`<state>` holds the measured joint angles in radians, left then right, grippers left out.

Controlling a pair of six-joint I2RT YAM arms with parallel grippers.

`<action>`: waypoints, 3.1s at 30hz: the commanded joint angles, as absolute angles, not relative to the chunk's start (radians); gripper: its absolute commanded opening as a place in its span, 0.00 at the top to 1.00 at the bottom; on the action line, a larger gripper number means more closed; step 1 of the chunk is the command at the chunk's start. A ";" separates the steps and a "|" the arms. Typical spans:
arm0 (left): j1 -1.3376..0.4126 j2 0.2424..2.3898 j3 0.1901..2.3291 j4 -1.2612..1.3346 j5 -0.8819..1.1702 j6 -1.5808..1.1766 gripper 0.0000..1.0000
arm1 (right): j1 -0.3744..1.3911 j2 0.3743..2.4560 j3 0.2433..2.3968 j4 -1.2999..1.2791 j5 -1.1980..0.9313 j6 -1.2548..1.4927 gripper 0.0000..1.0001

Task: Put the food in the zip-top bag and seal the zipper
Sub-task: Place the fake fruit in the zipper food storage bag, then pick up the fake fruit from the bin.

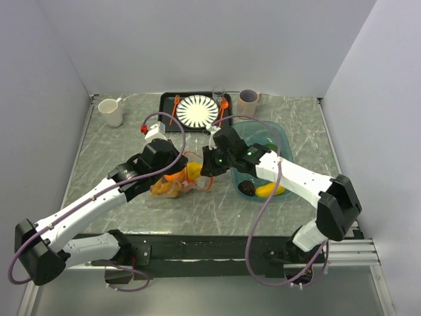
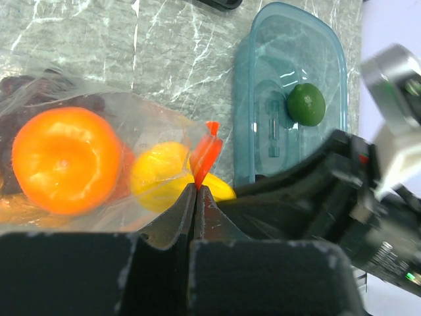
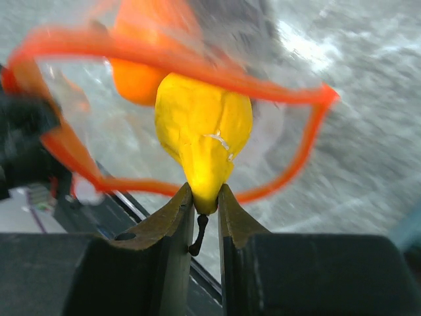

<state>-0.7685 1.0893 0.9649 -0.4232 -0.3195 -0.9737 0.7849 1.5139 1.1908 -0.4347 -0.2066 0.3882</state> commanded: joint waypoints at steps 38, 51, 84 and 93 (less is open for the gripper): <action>-0.770 1.071 0.994 -0.371 -0.313 -0.971 0.99 | 0.674 1.299 1.158 -0.497 0.205 0.433 0.11; -0.770 1.078 0.994 -0.368 -0.308 -0.971 0.99 | 0.330 1.566 1.226 -0.540 0.198 0.410 0.05; -0.770 1.071 0.980 -0.376 -0.324 -0.971 0.99 | 0.210 1.789 1.256 -0.486 0.218 0.356 0.01; -0.770 1.077 0.982 -0.370 -0.319 -0.971 0.99 | 0.210 1.678 1.267 -0.457 0.195 0.341 0.00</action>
<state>-0.7685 1.0840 0.9649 -0.4236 -0.3191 -0.9730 0.2092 1.7699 1.2407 -0.4950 0.1860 0.3458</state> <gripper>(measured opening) 0.022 0.998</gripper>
